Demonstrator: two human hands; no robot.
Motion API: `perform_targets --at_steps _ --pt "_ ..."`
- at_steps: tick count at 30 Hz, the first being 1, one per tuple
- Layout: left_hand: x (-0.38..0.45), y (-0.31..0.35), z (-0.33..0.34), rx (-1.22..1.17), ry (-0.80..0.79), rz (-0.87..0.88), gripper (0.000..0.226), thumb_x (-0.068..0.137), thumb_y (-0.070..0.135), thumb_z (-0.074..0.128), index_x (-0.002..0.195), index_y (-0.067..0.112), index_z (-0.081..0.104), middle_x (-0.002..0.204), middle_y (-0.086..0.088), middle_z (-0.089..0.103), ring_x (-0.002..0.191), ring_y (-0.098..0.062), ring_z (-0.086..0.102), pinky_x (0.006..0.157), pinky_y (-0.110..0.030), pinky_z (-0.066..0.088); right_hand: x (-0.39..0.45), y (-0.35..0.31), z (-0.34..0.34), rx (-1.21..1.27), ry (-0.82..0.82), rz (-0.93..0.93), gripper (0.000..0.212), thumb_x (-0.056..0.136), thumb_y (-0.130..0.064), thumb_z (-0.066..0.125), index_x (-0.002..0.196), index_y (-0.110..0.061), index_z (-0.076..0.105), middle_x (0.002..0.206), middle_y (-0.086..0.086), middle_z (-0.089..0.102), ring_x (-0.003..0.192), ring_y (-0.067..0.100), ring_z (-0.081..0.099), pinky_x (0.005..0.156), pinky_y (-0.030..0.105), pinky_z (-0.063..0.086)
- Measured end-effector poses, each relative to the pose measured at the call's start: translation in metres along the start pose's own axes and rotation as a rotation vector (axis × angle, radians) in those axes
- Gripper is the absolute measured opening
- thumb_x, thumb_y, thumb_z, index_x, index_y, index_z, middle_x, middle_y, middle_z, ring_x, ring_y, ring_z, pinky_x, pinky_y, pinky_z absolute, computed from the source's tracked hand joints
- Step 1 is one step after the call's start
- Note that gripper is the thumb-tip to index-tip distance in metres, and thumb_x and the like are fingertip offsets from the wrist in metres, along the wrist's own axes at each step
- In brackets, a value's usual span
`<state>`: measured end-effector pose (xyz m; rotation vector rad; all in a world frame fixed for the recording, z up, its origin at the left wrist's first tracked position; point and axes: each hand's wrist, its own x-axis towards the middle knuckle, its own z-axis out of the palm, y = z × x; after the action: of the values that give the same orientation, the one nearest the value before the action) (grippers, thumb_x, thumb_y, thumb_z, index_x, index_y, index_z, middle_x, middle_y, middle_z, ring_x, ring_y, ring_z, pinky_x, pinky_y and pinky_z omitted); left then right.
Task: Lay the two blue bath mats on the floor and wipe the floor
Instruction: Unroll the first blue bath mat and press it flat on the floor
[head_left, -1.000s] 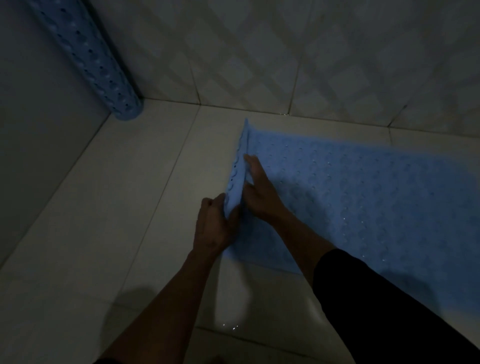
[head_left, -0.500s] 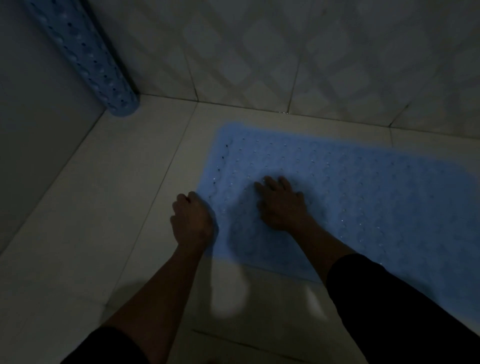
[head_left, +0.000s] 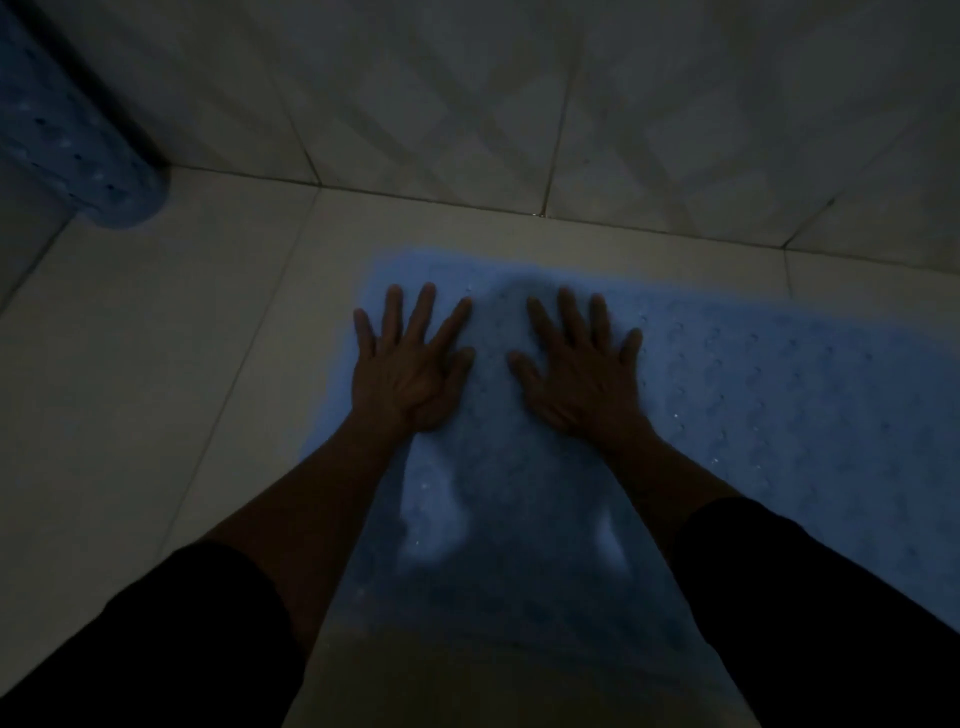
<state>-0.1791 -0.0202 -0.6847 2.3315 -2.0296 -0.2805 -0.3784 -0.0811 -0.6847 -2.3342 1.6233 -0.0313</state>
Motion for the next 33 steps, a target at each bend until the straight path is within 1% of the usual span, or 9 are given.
perform_targets --at_steps 4,9,13,17,19,22,25,30,33 --pt "-0.003 0.0 0.011 -0.01 0.013 -0.032 0.061 0.099 0.065 0.016 0.153 0.05 -0.007 0.166 0.006 -0.013 0.152 -0.028 -0.018 0.118 -0.062 -0.006 -0.003 0.004 0.009 -0.036 0.024 -0.013 0.073 0.089 -0.075 0.019 0.152 -0.047 -0.006 0.163 -0.011 -0.01 0.15 0.024 -0.015 0.115 0.063 -0.007" --pt "-0.003 0.005 0.007 -0.012 0.005 -0.064 0.058 0.1 0.064 0.015 0.152 0.053 -0.009 0.166 0.007 -0.013 0.152 -0.027 -0.018 0.118 -0.063 -0.005 -0.003 0.004 0.003 -0.049 -0.008 -0.032 0.076 0.089 -0.076 0.016 0.153 -0.042 -0.01 0.163 -0.008 -0.015 0.148 0.025 -0.021 0.115 0.062 -0.009" --pt "-0.001 0.004 0.008 -0.01 -0.007 -0.067 0.057 0.101 0.061 0.016 0.153 0.052 -0.005 0.166 0.006 -0.011 0.152 -0.029 -0.018 0.117 -0.065 -0.004 0.0 0.003 0.002 -0.069 -0.052 -0.022 0.076 0.09 -0.076 0.012 0.153 -0.04 -0.013 0.162 -0.007 -0.019 0.148 0.025 -0.022 0.114 0.064 -0.008" --pt "-0.003 0.005 0.004 0.019 0.033 -0.035 0.055 0.102 0.059 0.017 0.155 0.049 0.005 0.167 0.004 -0.004 0.153 -0.03 -0.012 0.116 -0.068 0.004 -0.002 0.002 -0.004 -0.052 -0.07 -0.034 0.076 0.092 -0.074 0.012 0.153 -0.037 -0.013 0.162 -0.005 -0.022 0.147 0.024 -0.024 0.114 0.066 -0.005" --pt "-0.004 0.005 0.007 0.042 0.061 -0.037 0.054 0.102 0.059 0.017 0.155 0.049 0.009 0.167 0.004 -0.001 0.153 -0.029 -0.01 0.117 -0.065 0.004 -0.002 0.002 -0.002 -0.051 -0.054 -0.042 0.076 0.093 -0.072 0.016 0.155 -0.035 -0.009 0.163 -0.004 -0.018 0.148 0.024 -0.022 0.114 0.066 -0.004" --pt "-0.004 0.005 0.009 0.053 0.104 -0.045 0.053 0.102 0.059 0.019 0.155 0.048 0.016 0.167 0.004 0.005 0.154 -0.028 -0.005 0.118 -0.063 0.005 -0.002 0.001 0.003 -0.064 0.022 -0.047 0.076 0.093 -0.072 0.024 0.156 -0.033 0.006 0.165 -0.002 -0.003 0.151 0.026 -0.01 0.114 0.067 0.001" --pt "-0.005 0.005 0.009 0.04 0.117 -0.032 0.054 0.102 0.058 0.025 0.155 0.045 0.021 0.167 0.002 0.009 0.154 -0.03 -0.001 0.117 -0.065 0.006 -0.003 0.001 0.004 -0.059 0.051 -0.032 0.075 0.091 -0.073 0.027 0.155 -0.036 0.015 0.165 -0.004 0.006 0.151 0.025 -0.003 0.114 0.066 0.004" --pt "-0.002 0.003 0.008 -0.018 -0.005 -0.091 0.056 0.1 0.065 0.014 0.153 0.053 0.0 0.167 0.008 -0.009 0.152 -0.027 -0.015 0.118 -0.064 -0.003 -0.002 0.001 0.01 -0.04 0.085 -0.005 0.073 0.089 -0.075 0.025 0.153 -0.042 0.015 0.164 -0.007 0.008 0.151 0.023 -0.002 0.116 0.063 0.001" --pt "-0.003 0.008 0.005 -0.03 -0.036 -0.118 0.056 0.099 0.066 0.011 0.152 0.054 -0.003 0.166 0.008 -0.012 0.152 -0.027 -0.018 0.118 -0.064 -0.005 -0.004 0.0 0.011 -0.013 0.078 0.001 0.071 0.09 -0.073 0.026 0.153 -0.043 0.015 0.164 -0.008 0.007 0.151 0.022 -0.002 0.116 0.062 0.0"
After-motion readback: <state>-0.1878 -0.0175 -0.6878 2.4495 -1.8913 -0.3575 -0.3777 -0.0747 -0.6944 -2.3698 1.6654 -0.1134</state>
